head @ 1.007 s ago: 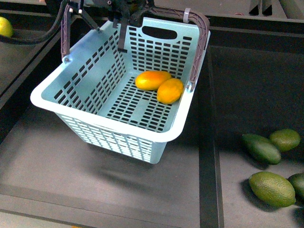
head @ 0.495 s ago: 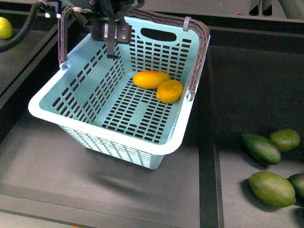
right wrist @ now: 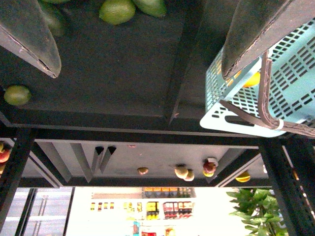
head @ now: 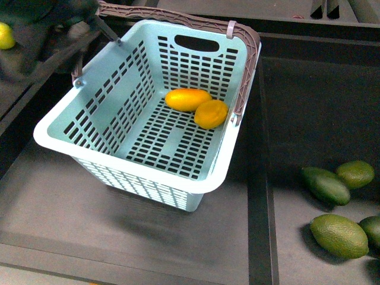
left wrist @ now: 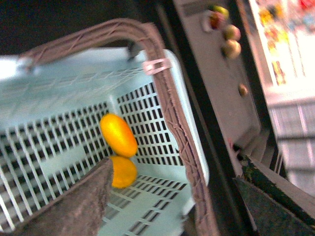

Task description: Pick lemon and mango into basket

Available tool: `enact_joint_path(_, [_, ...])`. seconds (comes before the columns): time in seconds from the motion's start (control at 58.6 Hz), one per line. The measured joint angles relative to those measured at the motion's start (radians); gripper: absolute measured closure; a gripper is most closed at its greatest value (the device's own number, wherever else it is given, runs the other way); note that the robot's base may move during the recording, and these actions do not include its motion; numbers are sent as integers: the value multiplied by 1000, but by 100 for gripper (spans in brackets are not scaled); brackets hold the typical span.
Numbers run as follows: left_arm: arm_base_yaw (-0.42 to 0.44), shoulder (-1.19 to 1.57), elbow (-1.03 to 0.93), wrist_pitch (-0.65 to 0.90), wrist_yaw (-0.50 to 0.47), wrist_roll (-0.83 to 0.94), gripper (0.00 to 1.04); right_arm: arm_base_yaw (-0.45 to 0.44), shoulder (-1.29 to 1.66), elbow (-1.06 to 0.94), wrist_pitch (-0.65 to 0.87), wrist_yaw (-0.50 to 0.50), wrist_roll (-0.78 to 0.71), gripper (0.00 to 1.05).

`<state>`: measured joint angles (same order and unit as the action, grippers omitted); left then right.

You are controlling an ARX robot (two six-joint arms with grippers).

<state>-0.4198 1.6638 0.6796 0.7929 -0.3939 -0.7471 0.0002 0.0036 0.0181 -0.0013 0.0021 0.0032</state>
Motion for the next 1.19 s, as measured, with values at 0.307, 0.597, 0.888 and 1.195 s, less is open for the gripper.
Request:
enact_joint_path(0.307, [193, -369, -418, 232, 176, 715, 101, 0, 0, 0, 0, 0, 0, 9])
enact_joint_path(0.597, [292, -571, -593, 193, 272, 732, 101, 0, 0, 0, 0, 0, 0, 9])
enact_joint_path(0.888, [409, -846, -651, -16, 385, 735, 101, 0, 0, 0, 0, 0, 0, 9])
enact_joint_path(1.195, [415, -1087, -665, -229, 394, 736, 101, 0, 0, 0, 0, 0, 0, 9])
